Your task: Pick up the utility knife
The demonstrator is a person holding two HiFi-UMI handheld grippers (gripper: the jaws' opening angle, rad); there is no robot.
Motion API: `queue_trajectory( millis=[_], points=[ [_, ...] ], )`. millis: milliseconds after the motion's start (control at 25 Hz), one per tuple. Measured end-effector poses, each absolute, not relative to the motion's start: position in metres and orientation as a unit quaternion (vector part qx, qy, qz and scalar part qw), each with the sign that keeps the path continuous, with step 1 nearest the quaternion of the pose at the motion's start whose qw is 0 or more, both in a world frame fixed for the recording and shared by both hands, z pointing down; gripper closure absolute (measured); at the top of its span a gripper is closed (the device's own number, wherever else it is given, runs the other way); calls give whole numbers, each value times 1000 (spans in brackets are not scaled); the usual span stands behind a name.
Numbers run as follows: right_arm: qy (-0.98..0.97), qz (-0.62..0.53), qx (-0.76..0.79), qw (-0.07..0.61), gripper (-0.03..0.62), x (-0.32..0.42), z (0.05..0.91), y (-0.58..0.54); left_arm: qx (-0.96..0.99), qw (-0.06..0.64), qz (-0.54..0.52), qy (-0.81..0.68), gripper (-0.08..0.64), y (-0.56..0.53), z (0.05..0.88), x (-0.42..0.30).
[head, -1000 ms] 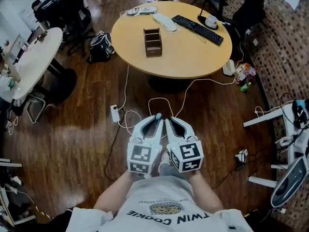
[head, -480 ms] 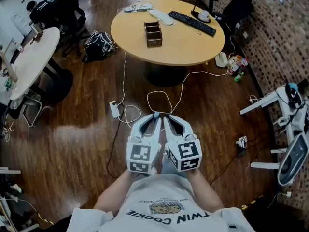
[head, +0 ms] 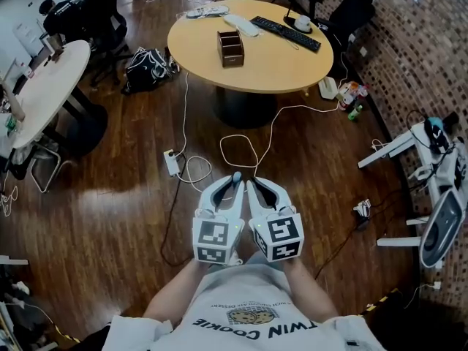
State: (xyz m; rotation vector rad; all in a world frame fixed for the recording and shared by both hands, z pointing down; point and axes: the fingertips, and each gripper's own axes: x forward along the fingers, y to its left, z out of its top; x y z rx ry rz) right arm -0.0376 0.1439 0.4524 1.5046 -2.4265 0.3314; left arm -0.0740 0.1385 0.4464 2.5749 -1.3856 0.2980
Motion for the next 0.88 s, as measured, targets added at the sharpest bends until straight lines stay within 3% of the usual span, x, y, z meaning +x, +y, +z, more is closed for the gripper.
queue_trajectory(
  millis=[880],
  points=[
    [-833,116,528,119,577,-16,445,184,876,93,106,-461,491,178,439,-51]
  ],
)
